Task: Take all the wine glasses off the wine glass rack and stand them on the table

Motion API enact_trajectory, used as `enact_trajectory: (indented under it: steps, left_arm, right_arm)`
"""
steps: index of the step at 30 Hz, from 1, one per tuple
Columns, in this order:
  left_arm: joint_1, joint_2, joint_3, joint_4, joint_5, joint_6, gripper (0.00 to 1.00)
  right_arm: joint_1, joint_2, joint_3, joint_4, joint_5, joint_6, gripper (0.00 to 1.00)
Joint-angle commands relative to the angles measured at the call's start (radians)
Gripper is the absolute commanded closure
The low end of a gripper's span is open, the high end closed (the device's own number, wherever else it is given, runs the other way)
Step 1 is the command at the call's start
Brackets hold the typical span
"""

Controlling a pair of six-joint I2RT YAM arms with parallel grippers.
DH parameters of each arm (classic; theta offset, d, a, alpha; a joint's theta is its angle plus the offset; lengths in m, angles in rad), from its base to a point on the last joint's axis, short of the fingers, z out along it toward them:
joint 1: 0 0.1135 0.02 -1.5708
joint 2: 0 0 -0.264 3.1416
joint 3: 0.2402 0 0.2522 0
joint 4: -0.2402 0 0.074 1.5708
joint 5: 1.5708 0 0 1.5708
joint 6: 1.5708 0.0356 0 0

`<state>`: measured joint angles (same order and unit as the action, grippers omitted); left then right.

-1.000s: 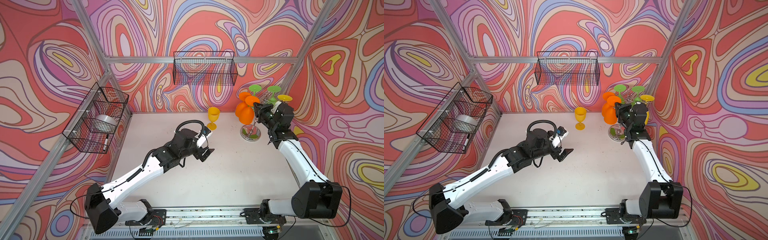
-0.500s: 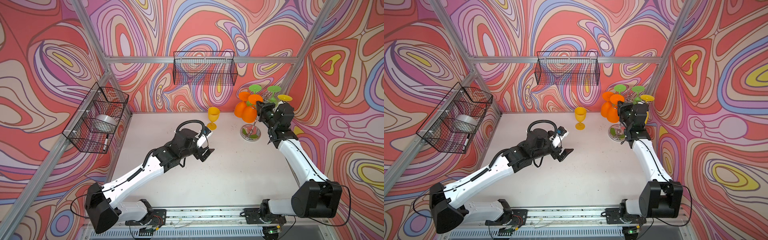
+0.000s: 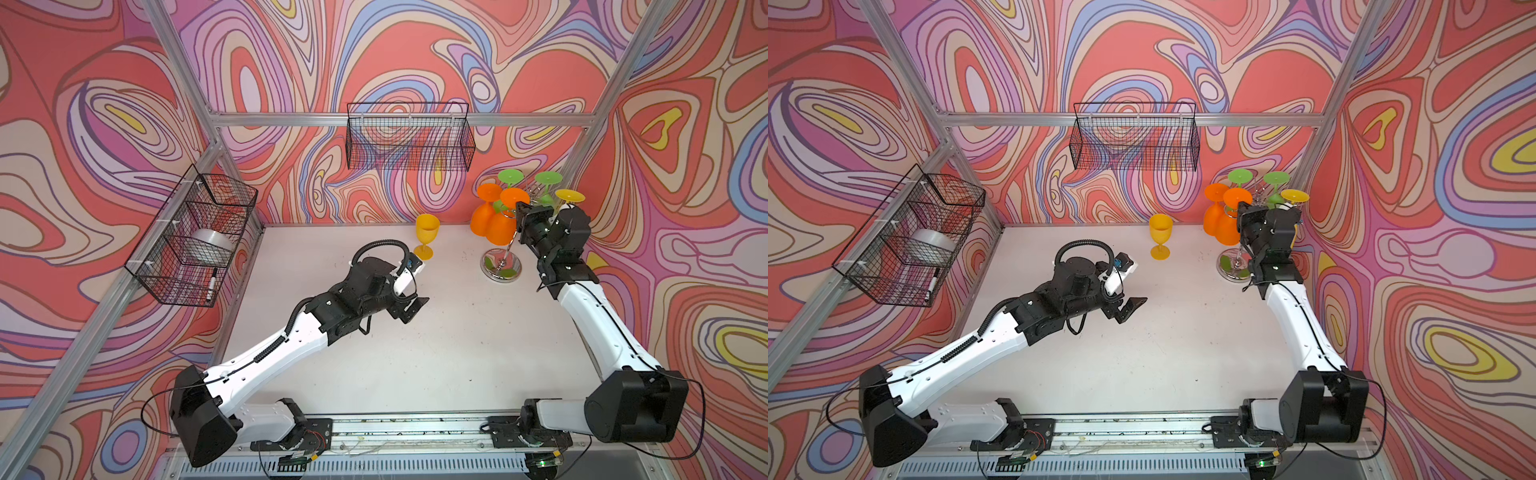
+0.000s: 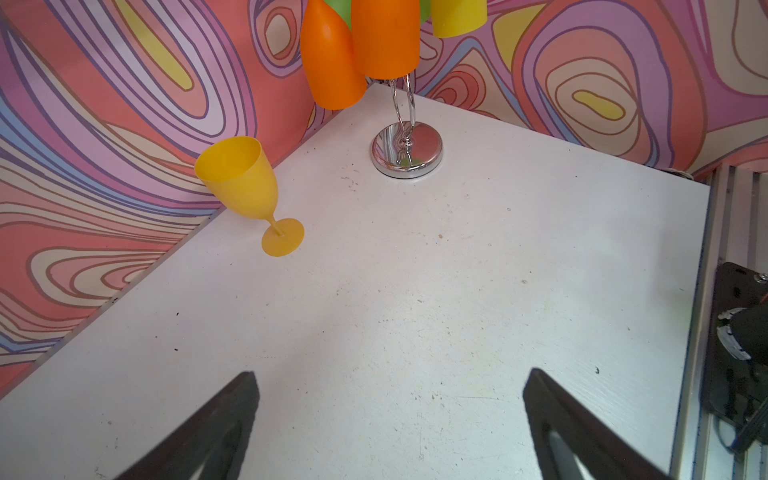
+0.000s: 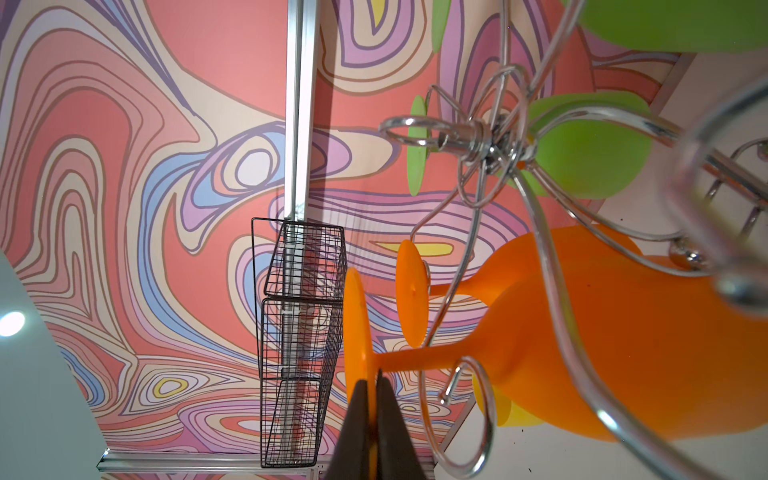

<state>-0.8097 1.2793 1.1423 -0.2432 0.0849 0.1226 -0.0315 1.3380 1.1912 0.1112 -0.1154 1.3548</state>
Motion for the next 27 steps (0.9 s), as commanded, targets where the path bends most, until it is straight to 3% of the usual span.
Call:
enact_trajectory:
  steps: [1,27]
  left_arm:
    - [0.006,0.007,-0.006,0.003,0.009,-0.003,0.00]
    - [0.007,0.012,-0.006,0.002,0.008,-0.003,0.00]
  right_arm:
    - [0.002,-0.037,-0.020,0.001,0.036,-0.011,1.00]
    - [-0.022,-0.046,-0.053,-0.022,0.088,-0.010,1.00]
